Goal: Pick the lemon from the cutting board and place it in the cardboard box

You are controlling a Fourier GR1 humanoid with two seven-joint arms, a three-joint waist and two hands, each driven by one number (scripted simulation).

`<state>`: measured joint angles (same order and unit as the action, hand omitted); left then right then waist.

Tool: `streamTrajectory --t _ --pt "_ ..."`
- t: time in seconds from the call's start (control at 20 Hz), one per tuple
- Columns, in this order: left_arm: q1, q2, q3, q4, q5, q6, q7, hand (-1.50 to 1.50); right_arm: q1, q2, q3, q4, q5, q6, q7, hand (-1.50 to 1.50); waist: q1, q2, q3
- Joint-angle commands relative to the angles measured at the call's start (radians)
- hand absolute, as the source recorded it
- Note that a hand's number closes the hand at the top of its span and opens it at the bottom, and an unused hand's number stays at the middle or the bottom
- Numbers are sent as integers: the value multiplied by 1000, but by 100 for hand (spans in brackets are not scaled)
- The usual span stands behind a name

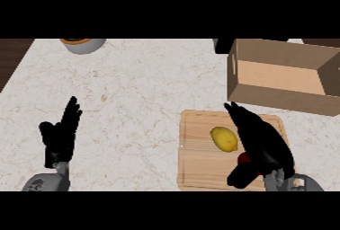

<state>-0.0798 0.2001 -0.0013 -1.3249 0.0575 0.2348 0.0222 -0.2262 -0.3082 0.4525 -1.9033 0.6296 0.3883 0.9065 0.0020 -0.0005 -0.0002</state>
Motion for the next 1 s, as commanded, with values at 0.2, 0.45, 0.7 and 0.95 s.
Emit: streamTrajectory --t 0.2,0.45,0.7,0.95 --pt "-14 -5 27 12 -13 -29 -2 0 -23 119 13 80 104 32 62 -150 0 1 0" --pt "-45 -36 33 35 -37 0 16 0 7 143 -21 88 130 57 38 -150 -3 0 0" --pt "-28 -24 39 -16 -33 -21 39 0 -45 188 -15 256 217 2 -8 -150 2 1 0" --pt "-17 -84 14 10 -82 26 15 0 20 161 -31 204 241 55 -31 -150 -3 0 0"
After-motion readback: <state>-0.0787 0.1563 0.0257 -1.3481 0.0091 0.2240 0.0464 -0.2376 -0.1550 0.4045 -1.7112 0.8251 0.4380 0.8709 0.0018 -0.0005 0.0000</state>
